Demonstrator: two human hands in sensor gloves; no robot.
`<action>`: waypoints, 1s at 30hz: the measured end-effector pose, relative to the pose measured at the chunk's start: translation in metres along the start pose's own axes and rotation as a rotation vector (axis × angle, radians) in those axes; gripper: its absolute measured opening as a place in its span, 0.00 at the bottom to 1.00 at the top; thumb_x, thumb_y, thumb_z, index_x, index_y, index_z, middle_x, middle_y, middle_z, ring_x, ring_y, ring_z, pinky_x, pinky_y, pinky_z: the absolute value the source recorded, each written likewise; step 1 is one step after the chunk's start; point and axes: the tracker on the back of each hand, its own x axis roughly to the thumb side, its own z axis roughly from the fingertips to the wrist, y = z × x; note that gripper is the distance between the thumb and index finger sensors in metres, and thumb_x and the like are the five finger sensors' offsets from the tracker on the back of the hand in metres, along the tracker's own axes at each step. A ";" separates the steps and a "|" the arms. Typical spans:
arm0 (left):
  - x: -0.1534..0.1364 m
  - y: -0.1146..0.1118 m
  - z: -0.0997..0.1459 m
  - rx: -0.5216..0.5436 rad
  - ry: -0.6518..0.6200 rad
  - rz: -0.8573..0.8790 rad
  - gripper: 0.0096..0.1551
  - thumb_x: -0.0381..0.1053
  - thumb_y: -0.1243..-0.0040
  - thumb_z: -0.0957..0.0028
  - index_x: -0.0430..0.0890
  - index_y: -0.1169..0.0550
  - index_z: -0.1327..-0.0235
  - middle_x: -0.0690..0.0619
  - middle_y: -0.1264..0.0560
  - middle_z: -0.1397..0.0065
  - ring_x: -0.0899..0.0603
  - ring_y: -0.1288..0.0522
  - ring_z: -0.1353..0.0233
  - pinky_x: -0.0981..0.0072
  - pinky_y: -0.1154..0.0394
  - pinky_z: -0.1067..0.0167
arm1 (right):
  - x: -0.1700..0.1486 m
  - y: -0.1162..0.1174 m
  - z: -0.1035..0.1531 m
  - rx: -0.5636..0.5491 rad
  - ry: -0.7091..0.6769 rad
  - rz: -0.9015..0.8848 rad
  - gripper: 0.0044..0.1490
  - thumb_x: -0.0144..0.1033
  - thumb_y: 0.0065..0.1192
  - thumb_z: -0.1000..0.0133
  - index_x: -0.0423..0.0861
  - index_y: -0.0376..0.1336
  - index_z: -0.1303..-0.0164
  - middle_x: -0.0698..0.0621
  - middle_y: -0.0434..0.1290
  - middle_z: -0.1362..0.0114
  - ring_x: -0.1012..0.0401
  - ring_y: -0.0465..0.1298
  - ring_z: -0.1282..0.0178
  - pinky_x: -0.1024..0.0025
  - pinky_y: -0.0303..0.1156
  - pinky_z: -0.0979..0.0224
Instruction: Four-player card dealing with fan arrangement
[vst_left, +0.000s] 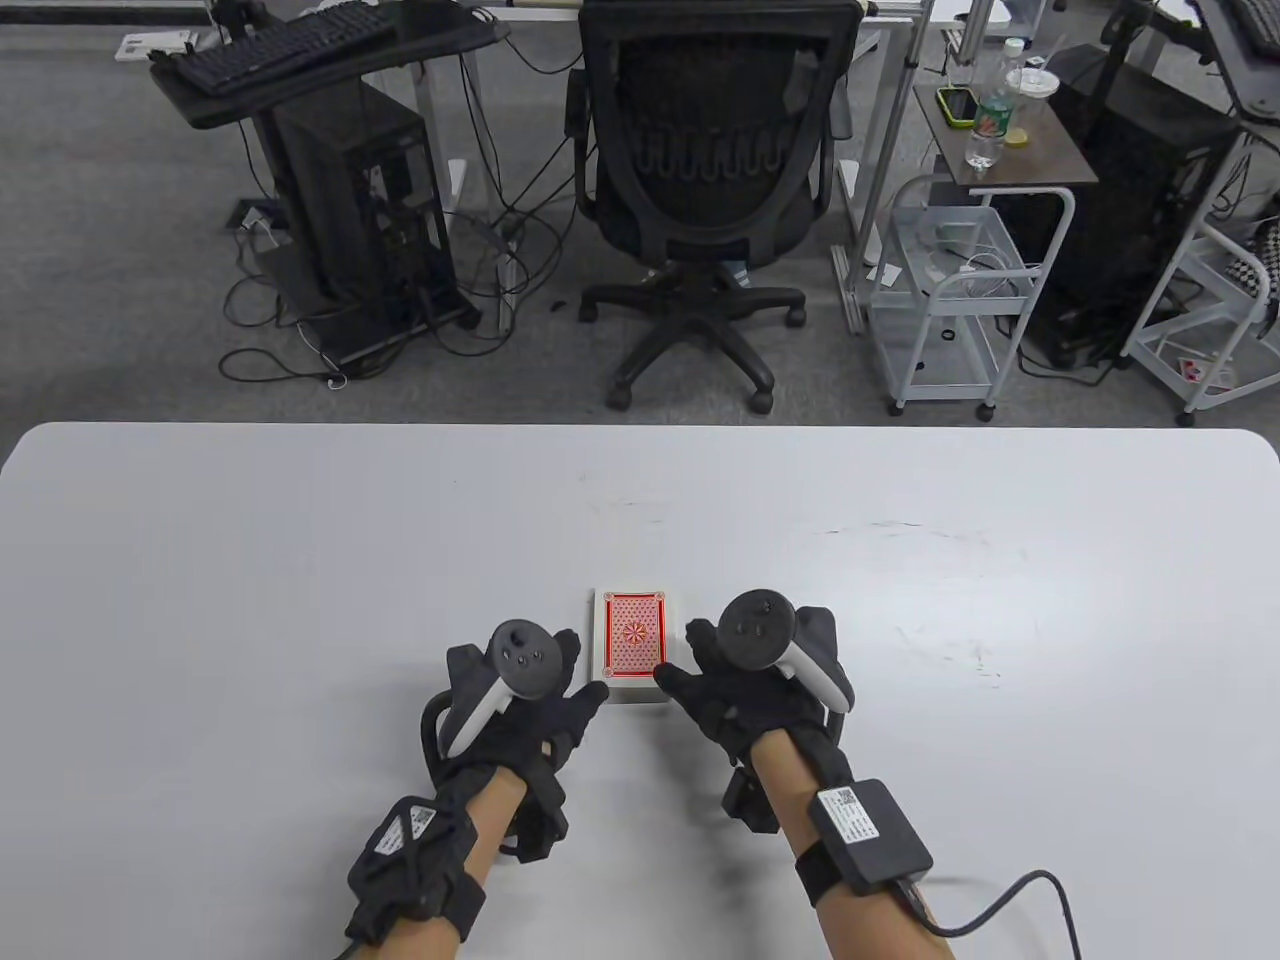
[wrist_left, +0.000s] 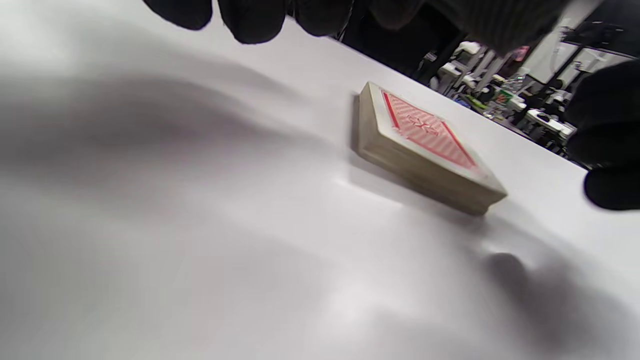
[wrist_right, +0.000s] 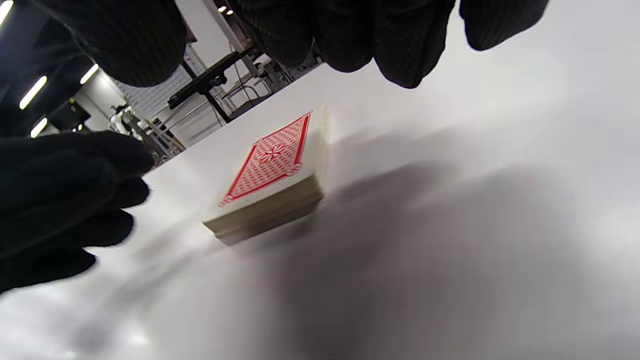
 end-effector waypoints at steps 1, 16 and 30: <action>0.002 0.002 -0.009 -0.027 0.023 0.054 0.46 0.71 0.49 0.45 0.58 0.50 0.18 0.49 0.48 0.12 0.31 0.41 0.16 0.35 0.39 0.25 | -0.004 0.000 -0.007 0.021 0.023 -0.096 0.52 0.57 0.53 0.35 0.36 0.42 0.16 0.29 0.45 0.19 0.28 0.56 0.21 0.29 0.53 0.31; 0.016 0.004 -0.069 -0.305 0.368 0.389 0.53 0.75 0.55 0.40 0.40 0.51 0.18 0.44 0.32 0.22 0.37 0.21 0.31 0.55 0.18 0.42 | -0.034 0.009 -0.046 0.119 0.224 -0.602 0.55 0.58 0.50 0.32 0.28 0.39 0.18 0.23 0.49 0.23 0.31 0.60 0.29 0.35 0.67 0.36; -0.005 -0.012 -0.084 -0.363 0.434 0.512 0.38 0.74 0.51 0.39 0.49 0.31 0.28 0.59 0.27 0.36 0.45 0.20 0.43 0.54 0.22 0.44 | -0.031 0.008 -0.051 0.118 0.255 -0.549 0.53 0.58 0.50 0.32 0.29 0.41 0.18 0.26 0.54 0.23 0.34 0.63 0.30 0.40 0.69 0.36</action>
